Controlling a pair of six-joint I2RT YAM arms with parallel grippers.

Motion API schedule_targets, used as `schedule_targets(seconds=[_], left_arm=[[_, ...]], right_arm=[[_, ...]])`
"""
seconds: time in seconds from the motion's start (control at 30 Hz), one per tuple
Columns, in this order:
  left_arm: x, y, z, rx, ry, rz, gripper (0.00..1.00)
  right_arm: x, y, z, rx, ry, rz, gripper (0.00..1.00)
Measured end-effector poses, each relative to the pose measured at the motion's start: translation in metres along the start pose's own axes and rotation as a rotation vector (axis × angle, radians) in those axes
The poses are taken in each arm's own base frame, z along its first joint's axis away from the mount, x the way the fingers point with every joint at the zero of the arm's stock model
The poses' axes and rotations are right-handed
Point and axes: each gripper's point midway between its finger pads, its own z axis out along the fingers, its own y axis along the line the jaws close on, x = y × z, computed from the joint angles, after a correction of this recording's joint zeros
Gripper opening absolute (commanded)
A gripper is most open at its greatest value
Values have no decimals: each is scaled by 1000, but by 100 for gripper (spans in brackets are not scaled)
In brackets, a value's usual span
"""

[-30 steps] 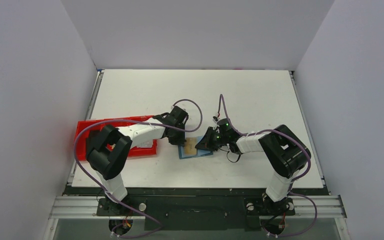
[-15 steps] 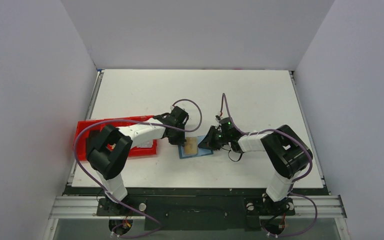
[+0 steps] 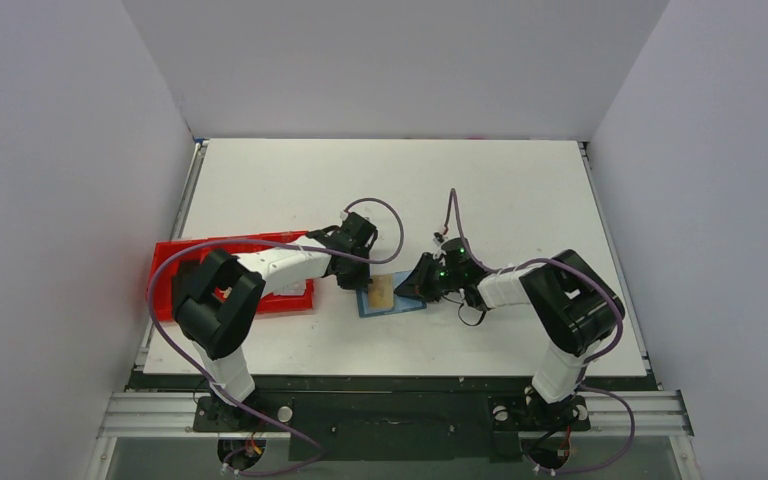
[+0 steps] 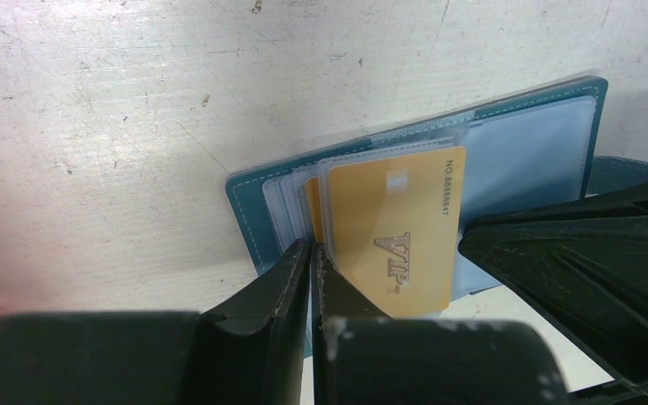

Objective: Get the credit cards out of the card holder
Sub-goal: Remove the credit card from the card holder.

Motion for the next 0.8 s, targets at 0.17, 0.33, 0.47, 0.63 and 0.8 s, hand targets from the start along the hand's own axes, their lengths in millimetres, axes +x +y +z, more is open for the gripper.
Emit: schedule_targets(seconds=[0.17,0.33,0.47,0.63,0.8], left_arm=[[0,0,0,0,-1,0,2],[0,0,0,1,0,0,2],[0,0,0,1,0,0,2],[-1,-1,1,2,-2,0,2],[-1,-1,1,4,-4,0,2]], right_arm=[[1,3,1,-47,-7,41,14],[2,5,2,-71,-14,68,15],[2,6,3,-82,-14,75,15],[4,7,6,-89,-10,81,14],[5,8,9,-104,-5,84,15]])
